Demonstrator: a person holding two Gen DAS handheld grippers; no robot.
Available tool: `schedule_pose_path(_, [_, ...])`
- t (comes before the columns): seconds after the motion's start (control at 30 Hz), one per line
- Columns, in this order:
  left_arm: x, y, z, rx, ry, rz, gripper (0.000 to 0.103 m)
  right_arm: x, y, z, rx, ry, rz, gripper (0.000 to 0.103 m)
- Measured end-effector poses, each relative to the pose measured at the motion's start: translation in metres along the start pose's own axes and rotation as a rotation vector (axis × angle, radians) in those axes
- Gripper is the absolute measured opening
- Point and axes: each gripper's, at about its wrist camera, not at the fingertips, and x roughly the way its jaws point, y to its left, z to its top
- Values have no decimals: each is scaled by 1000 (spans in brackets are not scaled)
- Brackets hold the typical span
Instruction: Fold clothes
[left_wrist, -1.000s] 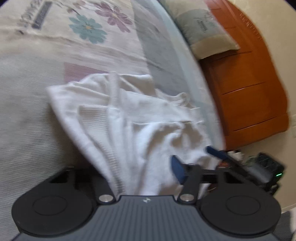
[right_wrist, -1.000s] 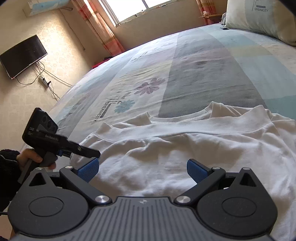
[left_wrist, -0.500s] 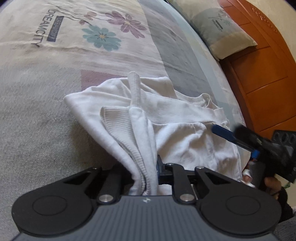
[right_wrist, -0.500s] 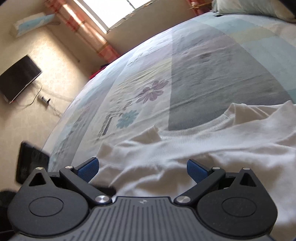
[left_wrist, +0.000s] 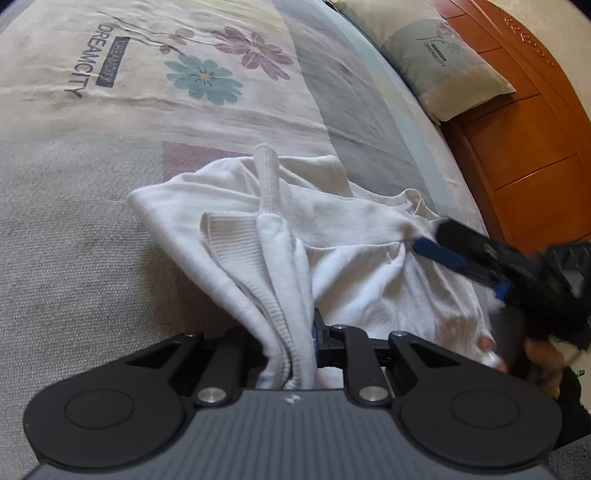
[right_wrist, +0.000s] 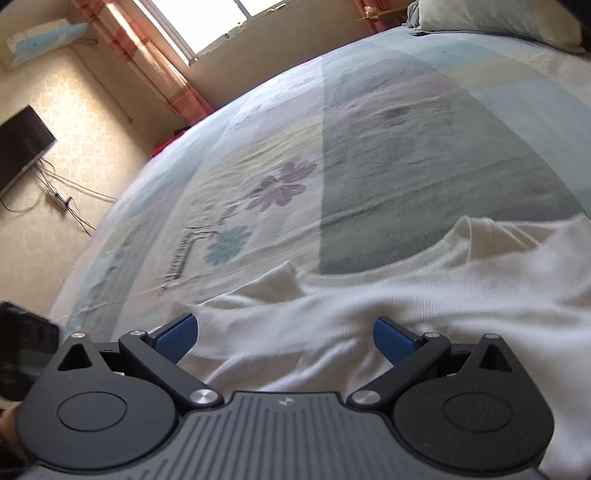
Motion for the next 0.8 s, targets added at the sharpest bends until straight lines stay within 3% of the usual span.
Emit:
schedule_pose_path(0.17, [1, 0, -1, -1, -9, 4, 16, -13, -4, -31, 62, 81, -16, 103])
schedule_pose_path(0.47, [0, -3, -2, -9, -27, 24, 16, -48, 1, -71, 95, 126, -33, 103])
schedule_pose_path(0.8, [-4, -12, -2, -33, -28, 56, 13, -73, 0, -76, 97, 102, -45, 103])
